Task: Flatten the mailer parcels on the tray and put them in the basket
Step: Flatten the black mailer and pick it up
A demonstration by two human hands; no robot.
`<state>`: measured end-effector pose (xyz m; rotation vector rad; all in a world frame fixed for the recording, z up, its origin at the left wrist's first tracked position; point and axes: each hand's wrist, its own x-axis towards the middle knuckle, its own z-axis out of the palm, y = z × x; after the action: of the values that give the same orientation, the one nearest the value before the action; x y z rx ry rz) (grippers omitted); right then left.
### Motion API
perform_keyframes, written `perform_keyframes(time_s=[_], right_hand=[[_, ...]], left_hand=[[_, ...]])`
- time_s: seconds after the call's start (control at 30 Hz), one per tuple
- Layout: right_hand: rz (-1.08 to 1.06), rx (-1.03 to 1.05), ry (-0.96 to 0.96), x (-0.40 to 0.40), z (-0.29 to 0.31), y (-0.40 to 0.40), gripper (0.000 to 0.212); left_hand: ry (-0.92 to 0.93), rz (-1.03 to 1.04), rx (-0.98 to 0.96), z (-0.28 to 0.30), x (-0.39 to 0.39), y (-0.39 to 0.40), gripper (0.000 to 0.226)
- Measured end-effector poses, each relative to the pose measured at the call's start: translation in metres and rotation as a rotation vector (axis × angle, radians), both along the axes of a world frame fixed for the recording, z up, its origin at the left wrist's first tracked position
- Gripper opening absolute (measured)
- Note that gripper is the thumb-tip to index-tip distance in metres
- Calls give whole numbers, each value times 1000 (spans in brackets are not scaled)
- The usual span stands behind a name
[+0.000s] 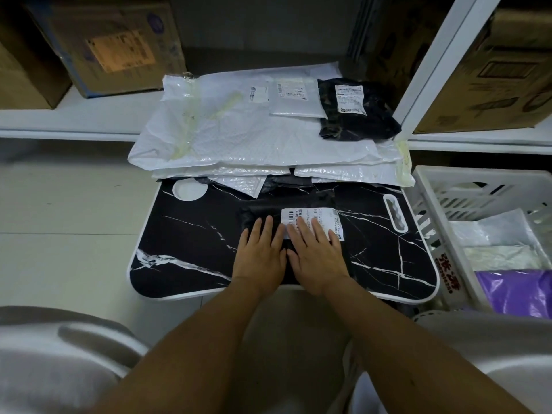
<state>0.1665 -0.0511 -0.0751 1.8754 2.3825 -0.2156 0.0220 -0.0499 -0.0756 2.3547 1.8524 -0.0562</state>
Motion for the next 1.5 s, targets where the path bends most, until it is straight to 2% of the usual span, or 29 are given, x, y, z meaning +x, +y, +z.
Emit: perform_keyframes(time_s=[0.13, 0.3, 0.43, 0.5, 0.57, 0.67, 0.8, 1.0, 1.23, 1.37, 1.5], right_hand=[[-36, -6, 41, -2, 2, 4, 59], [-6, 83, 34, 0, 10, 14, 57], [5, 115, 97, -1, 24, 31, 35], [10, 183, 87, -3, 28, 38, 31], [11, 149, 119, -7, 22, 40, 34], [-16, -21, 145, -10, 9, 37, 48], [-12, -7, 52, -1, 5, 43, 51], [-72, 2, 81, 2, 0, 44, 51], [-122, 66, 103, 2, -6, 48, 55], [-138, 121, 110, 1, -7, 51, 74], [-159, 105, 125, 0, -8, 52, 85]], left_hand=[[-17, -1, -33, 0, 0, 1, 56], [-39, 19, -44, 4, 2, 4, 52], [-67, 81, 155, 17, 11, 16, 35], [-27, 67, 220, 20, 13, 23, 34], [14, 67, 207, 17, 13, 25, 42], [-4, 71, 22, 9, 10, 26, 55], [-38, 70, -92, 8, 6, 32, 55], [-93, 130, -104, 9, 6, 34, 53], [-118, 167, -30, 4, 7, 36, 55], [-130, 179, 52, 1, 8, 38, 56], [-131, 229, 20, -1, 9, 39, 67]])
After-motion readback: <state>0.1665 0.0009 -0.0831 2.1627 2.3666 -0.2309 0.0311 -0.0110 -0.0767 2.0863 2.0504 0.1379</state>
